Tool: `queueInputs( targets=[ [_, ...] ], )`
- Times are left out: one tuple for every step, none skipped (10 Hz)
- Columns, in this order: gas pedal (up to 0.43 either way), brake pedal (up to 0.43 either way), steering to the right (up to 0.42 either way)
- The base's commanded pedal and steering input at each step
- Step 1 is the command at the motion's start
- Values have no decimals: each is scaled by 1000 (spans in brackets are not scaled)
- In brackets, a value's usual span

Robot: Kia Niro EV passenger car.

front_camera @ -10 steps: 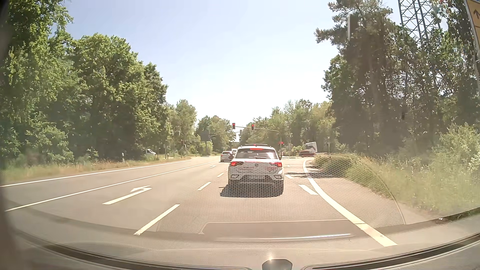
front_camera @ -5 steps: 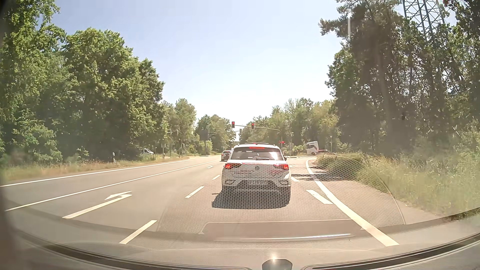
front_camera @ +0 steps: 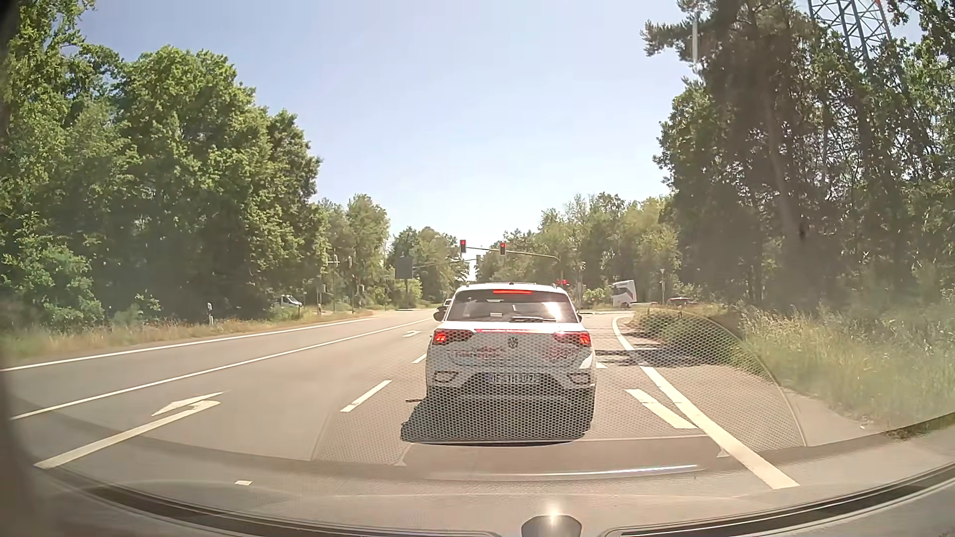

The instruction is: Follow the waypoints while adhering to traffic rules and regulations

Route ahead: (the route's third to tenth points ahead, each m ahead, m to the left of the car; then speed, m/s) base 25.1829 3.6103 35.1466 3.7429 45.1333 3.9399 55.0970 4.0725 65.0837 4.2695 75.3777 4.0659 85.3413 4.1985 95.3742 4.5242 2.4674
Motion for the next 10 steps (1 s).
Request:
queueInputs(
  targets=[
    [0, 287, 0],
    [0, 287, 0],
    [0, 287, 0],
    [0, 287, 0],
    [0, 287, 0],
    [0, 287, 0],
    [0, 287, 0],
    [0, 287, 0],
    [0, 287, 0],
    [0, 287, -1]
  ],
)
